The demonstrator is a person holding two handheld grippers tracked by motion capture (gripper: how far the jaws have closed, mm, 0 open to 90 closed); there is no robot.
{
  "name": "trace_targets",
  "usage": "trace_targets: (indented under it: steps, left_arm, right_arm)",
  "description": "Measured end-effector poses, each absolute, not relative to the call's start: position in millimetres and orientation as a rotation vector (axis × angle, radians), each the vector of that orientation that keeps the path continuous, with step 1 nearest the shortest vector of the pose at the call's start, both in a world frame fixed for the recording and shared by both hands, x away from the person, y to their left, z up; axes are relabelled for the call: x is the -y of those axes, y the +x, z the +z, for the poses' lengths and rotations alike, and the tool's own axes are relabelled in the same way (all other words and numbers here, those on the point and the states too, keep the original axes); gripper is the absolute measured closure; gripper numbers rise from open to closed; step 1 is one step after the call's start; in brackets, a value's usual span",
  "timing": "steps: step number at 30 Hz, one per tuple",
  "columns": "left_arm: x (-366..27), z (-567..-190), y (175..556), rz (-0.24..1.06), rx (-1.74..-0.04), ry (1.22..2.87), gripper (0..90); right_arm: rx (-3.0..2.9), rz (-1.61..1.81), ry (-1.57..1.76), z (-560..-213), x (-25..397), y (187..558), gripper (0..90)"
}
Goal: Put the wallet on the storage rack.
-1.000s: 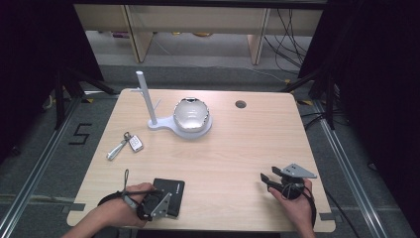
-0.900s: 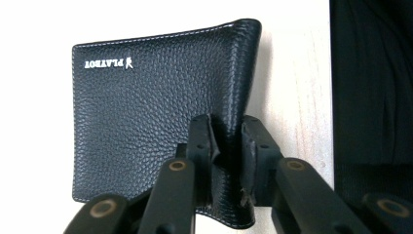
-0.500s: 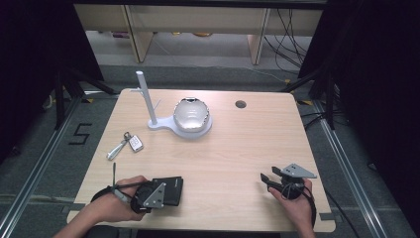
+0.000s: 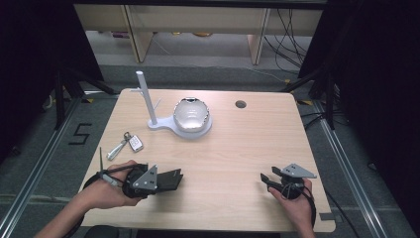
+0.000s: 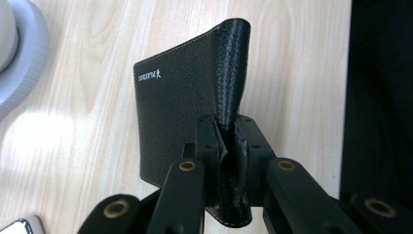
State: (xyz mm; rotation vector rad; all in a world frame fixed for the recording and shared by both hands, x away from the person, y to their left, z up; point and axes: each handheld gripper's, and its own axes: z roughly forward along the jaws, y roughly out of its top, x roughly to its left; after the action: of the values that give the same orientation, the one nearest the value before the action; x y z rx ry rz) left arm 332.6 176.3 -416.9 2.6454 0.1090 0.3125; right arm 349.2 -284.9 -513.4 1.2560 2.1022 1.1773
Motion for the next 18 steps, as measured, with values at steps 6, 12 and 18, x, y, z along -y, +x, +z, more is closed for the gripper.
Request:
trace_targets:
  steps: [6,12,18]
  left_arm:
    - [-175.9,-404.5,344.6,0.3,-0.134,2.614,81.4]
    - [-172.8,-392.4,359.1,0.28,-0.157,2.609,81.3]
    - [-169.6,-382.4,377.2,0.161,-0.198,2.598,81.1]
  right_arm:
    - [-2.1,1.185,1.257,-513.4,285.5,349.3,44.4]
    - [-2.101,1.182,1.259,-513.5,285.6,349.6,44.5]
    - [-2.091,1.195,1.26,-513.8,286.3,349.7,44.3]
